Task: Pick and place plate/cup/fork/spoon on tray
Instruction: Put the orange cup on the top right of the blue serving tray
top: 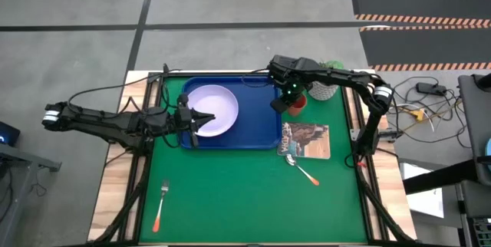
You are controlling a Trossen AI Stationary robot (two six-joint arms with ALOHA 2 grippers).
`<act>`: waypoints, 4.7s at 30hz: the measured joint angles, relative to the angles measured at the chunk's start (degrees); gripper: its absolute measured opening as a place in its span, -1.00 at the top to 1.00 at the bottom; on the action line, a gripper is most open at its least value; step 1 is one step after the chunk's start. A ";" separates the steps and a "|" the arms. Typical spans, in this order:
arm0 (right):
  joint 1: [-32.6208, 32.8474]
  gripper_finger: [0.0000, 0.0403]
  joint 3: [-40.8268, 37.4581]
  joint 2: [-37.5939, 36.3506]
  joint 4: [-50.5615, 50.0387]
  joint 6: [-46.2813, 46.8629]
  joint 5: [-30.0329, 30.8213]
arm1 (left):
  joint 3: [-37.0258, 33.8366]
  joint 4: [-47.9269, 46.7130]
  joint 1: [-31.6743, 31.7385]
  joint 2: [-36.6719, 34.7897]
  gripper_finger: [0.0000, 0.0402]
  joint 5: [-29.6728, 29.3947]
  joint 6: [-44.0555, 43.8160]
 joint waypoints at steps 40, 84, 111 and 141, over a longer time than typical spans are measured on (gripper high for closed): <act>0.00 0.16 -0.70 -0.07 1.01 0.48 1.82 | 0.00 -0.09 0.02 0.02 1.00 0.00 0.00; 0.00 0.93 -6.86 0.00 8.06 0.64 1.58 | -0.01 -0.12 0.00 0.02 1.00 -0.02 -0.02; -0.02 0.96 -3.09 -0.41 3.69 0.07 1.33 | 0.00 -0.11 0.00 0.02 1.00 0.00 -0.02; 0.04 0.96 9.67 -0.44 -0.34 -3.27 3.06 | -0.02 0.02 0.01 0.02 1.00 -0.02 -0.02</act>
